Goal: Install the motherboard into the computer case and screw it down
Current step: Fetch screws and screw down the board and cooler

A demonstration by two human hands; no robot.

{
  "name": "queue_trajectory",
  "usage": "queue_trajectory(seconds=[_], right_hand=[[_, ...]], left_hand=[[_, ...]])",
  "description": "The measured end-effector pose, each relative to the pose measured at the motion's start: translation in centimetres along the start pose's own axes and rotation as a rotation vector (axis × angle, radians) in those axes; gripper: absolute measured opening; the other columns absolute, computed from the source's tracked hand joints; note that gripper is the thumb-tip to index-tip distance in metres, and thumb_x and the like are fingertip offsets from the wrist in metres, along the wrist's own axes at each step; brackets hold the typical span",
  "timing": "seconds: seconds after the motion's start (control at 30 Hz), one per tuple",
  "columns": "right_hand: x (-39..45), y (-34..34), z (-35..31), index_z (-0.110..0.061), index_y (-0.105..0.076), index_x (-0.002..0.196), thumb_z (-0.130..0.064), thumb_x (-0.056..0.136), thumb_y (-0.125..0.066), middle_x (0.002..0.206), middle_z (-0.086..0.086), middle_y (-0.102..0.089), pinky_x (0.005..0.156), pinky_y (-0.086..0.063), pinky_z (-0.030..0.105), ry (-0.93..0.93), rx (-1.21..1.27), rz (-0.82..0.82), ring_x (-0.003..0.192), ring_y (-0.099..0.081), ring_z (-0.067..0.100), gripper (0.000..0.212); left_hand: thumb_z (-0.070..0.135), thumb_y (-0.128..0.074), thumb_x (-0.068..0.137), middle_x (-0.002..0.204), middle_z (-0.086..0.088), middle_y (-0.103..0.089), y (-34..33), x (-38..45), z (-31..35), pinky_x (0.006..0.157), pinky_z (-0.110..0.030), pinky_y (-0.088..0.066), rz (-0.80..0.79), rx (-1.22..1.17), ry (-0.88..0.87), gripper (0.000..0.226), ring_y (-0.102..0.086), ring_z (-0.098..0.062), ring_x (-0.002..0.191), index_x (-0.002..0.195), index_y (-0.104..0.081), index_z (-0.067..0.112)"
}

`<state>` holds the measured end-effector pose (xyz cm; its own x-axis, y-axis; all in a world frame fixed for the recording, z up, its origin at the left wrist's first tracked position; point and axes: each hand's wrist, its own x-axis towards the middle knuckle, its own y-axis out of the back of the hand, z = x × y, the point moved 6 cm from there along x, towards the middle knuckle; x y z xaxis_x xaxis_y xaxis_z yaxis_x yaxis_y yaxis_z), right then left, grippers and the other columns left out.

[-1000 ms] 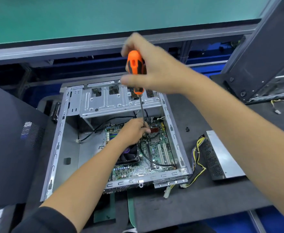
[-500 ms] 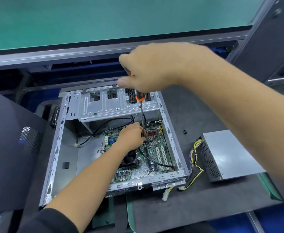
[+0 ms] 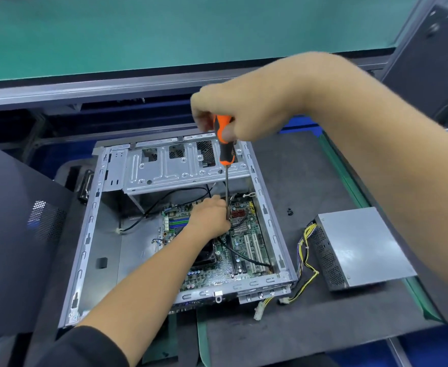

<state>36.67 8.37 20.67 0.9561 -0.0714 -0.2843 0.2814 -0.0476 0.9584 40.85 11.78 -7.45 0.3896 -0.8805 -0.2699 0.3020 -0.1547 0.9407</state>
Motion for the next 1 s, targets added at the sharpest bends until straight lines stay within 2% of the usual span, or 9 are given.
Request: queue_trajectory(seconds=[0.07, 0.2, 0.3, 0.37, 0.47, 0.63, 0.77, 0.87, 1.0], right_hand=[[0.2, 0.2, 0.1, -0.025, -0.057, 0.091, -0.021, 0.089, -0.054, 0.077, -0.013, -0.052, 0.049, -0.030, 0.026, 0.019, 0.003, 0.095, 0.062, -0.047, 0.006, 0.005], [0.8, 0.0, 0.8, -0.015, -0.042, 0.064, -0.036, 0.097, -0.041, 0.065, 0.003, -0.043, 0.048, -0.024, 0.029, -0.149, -0.081, 0.221, 0.056, -0.041, 0.019, 0.039], [0.4, -0.2, 0.8, -0.018, -0.048, 0.081, -0.045, 0.096, -0.042, 0.082, 0.001, -0.049, 0.050, -0.030, 0.030, -0.136, -0.121, 0.089, 0.061, -0.048, 0.018, 0.031], [0.2, -0.3, 0.9, -0.025, -0.048, 0.096, -0.027, 0.091, -0.049, 0.098, -0.004, -0.047, 0.055, -0.038, 0.035, -0.083, -0.047, -0.002, 0.068, -0.053, 0.019, 0.006], [0.1, 0.2, 0.7, -0.022, -0.055, 0.093, -0.018, 0.090, -0.051, 0.078, -0.009, -0.051, 0.050, -0.032, 0.028, -0.047, -0.031, 0.079, 0.062, -0.047, 0.008, 0.006], [0.7, -0.2, 0.8, -0.014, -0.040, 0.065, -0.038, 0.097, -0.041, 0.064, 0.004, -0.041, 0.048, -0.025, 0.029, -0.174, -0.134, 0.216, 0.056, -0.041, 0.020, 0.040], [0.3, -0.5, 0.8, -0.026, -0.047, 0.100, -0.029, 0.090, -0.051, 0.098, -0.003, -0.047, 0.058, -0.038, 0.034, -0.087, -0.064, 0.006, 0.070, -0.054, 0.020, 0.011], [0.4, 0.3, 0.2, -0.025, -0.053, 0.086, -0.021, 0.088, -0.052, 0.078, -0.010, -0.052, 0.051, -0.031, 0.030, -0.009, 0.009, 0.119, 0.066, -0.050, 0.011, 0.004], [1.0, -0.3, 0.2, -0.014, -0.041, 0.065, -0.044, 0.097, -0.039, 0.064, 0.001, -0.043, 0.048, -0.023, 0.028, -0.126, -0.070, 0.303, 0.058, -0.043, 0.022, 0.043]], left_hand=[[0.031, -0.062, 0.081, 0.111, 0.001, -0.053, 0.0, 0.1, -0.1, 0.080, -0.038, -0.052, -0.013, -0.041, 0.023, 0.022, -0.057, -0.021, 0.096, 0.100, -0.065, 0.019], [0.033, -0.060, 0.081, 0.111, 0.003, -0.054, -0.2, 0.0, -0.1, 0.083, -0.036, -0.052, -0.013, -0.049, 0.013, 0.018, -0.058, -0.018, 0.095, 0.095, -0.065, 0.022], [0.032, -0.060, 0.082, 0.109, 0.004, -0.054, -0.1, -0.1, -0.2, 0.084, -0.036, -0.052, 0.003, -0.036, -0.006, 0.019, -0.056, -0.018, 0.098, 0.096, -0.066, 0.021], [0.030, -0.063, 0.082, 0.105, 0.002, -0.057, 0.4, -0.1, -0.2, 0.081, -0.037, -0.053, 0.020, -0.056, -0.014, 0.016, -0.058, -0.020, 0.094, 0.092, -0.067, 0.018], [0.031, -0.067, 0.083, 0.098, 0.004, -0.059, 1.1, -0.2, -0.4, 0.078, -0.037, -0.052, 0.049, -0.092, -0.055, 0.013, -0.060, -0.021, 0.089, 0.088, -0.070, 0.020], [0.037, -0.070, 0.083, 0.091, 0.011, -0.054, 1.2, -0.5, -1.6, 0.079, -0.031, -0.044, 0.012, -0.325, -0.094, 0.012, -0.050, -0.015, 0.091, 0.088, -0.072, 0.026], [0.038, -0.070, 0.084, 0.090, 0.014, -0.050, 1.0, -0.4, -1.5, 0.077, -0.029, -0.038, 0.018, -0.263, -0.091, 0.015, -0.047, -0.013, 0.087, 0.091, -0.072, 0.025], [0.035, -0.072, 0.082, 0.091, 0.013, -0.056, 0.9, -0.3, -1.7, 0.077, -0.030, -0.045, -0.002, -0.276, -0.081, 0.012, -0.052, -0.013, 0.087, 0.087, -0.073, 0.025], [0.027, -0.073, 0.080, 0.099, 0.010, -0.066, 1.0, -0.5, -2.0, 0.080, -0.034, -0.053, -0.019, -0.324, -0.037, 0.005, -0.060, -0.014, 0.088, 0.085, -0.074, 0.028]])
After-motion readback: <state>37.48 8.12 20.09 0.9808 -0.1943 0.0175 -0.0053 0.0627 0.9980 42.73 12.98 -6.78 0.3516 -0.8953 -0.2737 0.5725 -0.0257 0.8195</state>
